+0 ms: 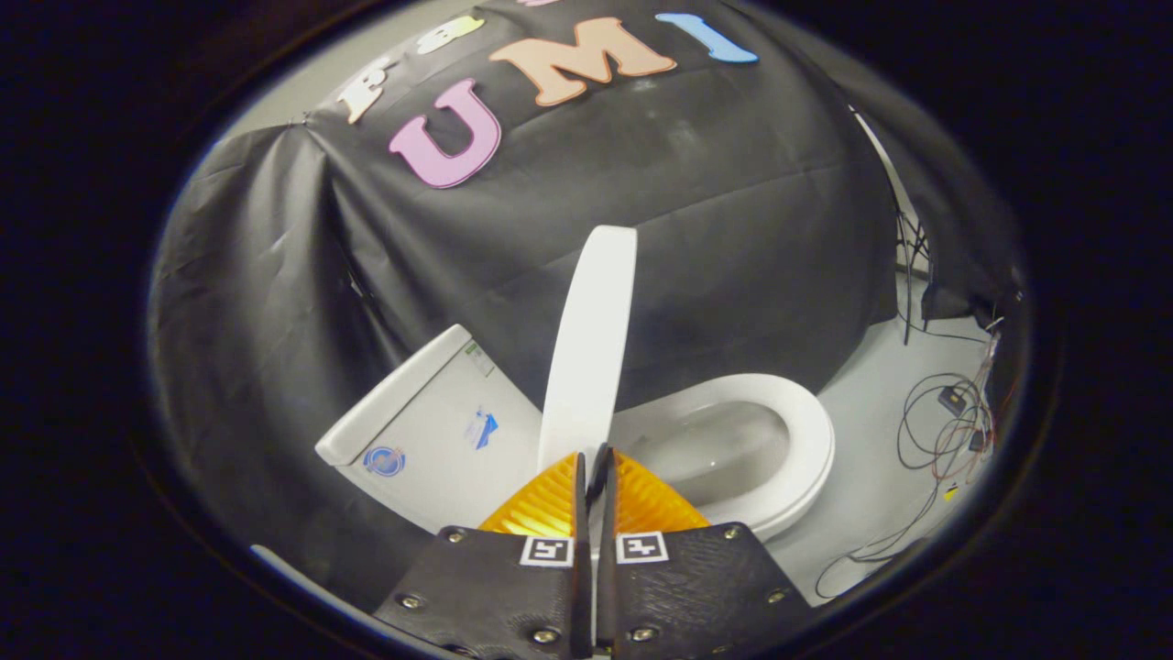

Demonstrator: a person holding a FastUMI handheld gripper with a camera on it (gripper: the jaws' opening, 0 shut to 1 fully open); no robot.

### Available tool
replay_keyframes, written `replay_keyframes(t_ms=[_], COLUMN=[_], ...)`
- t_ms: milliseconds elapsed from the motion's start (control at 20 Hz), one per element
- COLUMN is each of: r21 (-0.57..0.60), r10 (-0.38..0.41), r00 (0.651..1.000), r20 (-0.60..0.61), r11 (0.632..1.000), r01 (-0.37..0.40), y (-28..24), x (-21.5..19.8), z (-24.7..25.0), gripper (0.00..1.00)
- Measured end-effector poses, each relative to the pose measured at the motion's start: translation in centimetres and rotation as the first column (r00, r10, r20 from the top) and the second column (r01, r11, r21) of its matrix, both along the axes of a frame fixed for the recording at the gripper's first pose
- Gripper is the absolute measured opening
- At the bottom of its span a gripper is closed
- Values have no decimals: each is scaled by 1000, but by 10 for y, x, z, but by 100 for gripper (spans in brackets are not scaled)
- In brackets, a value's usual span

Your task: Open the toilet lid.

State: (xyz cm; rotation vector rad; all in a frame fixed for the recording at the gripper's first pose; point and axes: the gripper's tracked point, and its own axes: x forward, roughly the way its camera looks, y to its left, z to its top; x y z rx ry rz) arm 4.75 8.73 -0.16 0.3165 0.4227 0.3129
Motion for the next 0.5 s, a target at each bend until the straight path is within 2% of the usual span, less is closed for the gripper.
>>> replay_keyframes(t_ms=[500], r21=[-42], r10=[40], r00=[998], r20=[57], r11=[998], r01=[-38], y=[28], x=[-4], z=[17], gripper=[3])
